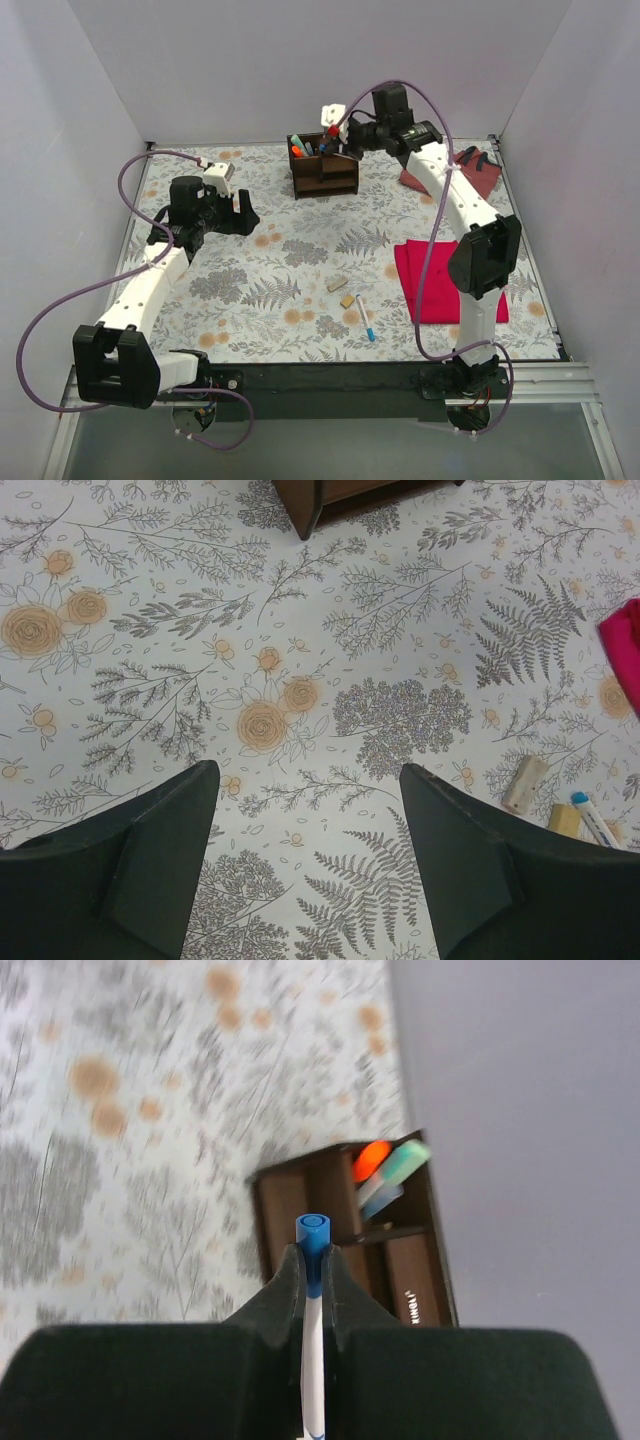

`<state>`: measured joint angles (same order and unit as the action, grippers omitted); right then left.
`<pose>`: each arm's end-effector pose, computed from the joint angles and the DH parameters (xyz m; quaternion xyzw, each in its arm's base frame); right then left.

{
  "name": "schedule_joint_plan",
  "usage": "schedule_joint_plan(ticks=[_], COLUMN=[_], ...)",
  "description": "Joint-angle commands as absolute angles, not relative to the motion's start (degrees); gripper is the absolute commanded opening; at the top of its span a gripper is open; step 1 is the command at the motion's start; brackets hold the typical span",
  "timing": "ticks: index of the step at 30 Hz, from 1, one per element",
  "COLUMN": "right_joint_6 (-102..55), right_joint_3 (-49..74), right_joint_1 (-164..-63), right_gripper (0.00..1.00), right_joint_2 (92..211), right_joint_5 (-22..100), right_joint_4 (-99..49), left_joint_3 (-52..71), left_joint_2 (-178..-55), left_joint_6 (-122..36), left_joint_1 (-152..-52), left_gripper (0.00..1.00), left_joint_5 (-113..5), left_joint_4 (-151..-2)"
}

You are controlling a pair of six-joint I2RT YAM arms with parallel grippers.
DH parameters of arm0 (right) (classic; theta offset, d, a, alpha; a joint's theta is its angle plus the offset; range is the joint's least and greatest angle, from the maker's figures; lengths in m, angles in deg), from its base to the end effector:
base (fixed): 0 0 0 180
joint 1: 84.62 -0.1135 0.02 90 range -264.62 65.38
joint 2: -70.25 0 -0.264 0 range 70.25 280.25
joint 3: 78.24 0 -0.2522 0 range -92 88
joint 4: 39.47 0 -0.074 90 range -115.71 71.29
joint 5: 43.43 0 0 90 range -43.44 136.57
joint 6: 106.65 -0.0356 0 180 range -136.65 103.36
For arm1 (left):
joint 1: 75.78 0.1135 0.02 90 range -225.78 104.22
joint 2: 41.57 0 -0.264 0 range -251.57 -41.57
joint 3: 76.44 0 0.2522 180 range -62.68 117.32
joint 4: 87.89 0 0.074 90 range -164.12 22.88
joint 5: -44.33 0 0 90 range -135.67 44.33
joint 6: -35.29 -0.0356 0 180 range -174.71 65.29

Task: Sort the stationery into containers
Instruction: Pick up the pen from the center of the board, then place the pen in the storage box.

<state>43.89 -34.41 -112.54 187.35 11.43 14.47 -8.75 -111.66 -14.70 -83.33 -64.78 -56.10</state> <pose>0.3997 0.2350 0.3720 -0.6896 0.5081 0.1329 0.4986 0.2672 -0.0472 0.2907 -0.1690 0.8584 -0.3203 0.3632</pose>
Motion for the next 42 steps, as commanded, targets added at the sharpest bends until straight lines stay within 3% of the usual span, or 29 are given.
schedule_joint_plan(ticks=[1,2,9,16,35,39,41,42], right_joint_6=[1.40,-4.28,-29.73,-32.81,-25.70,-24.73,-24.38,-24.29], right_joint_3=[-22.08,-21.78,-38.02,-42.87,-37.52,-36.11,-35.49,-34.88], right_joint_1=[-107.91,-107.56,-107.20,-107.82,-108.43,-108.52,-108.52,-108.52], right_gripper=[0.01,0.01,0.01,0.01,0.01,0.07,0.14,0.23], right_joint_2=[184.42,185.21,200.93,210.60,216.41,216.41,216.33,216.15], right_joint_5=[-0.01,0.24,2.26,6.57,10.44,11.23,10.88,10.88], right_joint_4=[-27.31,-38.17,-58.04,-66.84,-76.07,-76.25,-76.25,-76.25], left_joint_3=[-6.70,-6.87,-6.79,-6.35,-6.35,-6.35,-6.43,-6.61], left_joint_2=[-112.24,-112.76,-116.27,-118.39,-120.85,-120.85,-120.76,-120.68], left_joint_6=[-13.58,-13.23,-13.49,-14.02,-15.42,-15.77,-15.78,-15.69], left_joint_1=[-82.90,-82.81,-82.90,-82.81,-82.90,-82.90,-82.90,-82.81], left_gripper=[0.73,0.72,0.71,0.70,0.70,0.70,0.70,0.70], left_joint_5=[-66.76,-66.67,-65.80,-65.44,-64.57,-64.56,-64.56,-64.48], left_joint_4=[-54.96,-54.88,-54.88,-54.79,-54.88,-55.05,-55.05,-55.23])
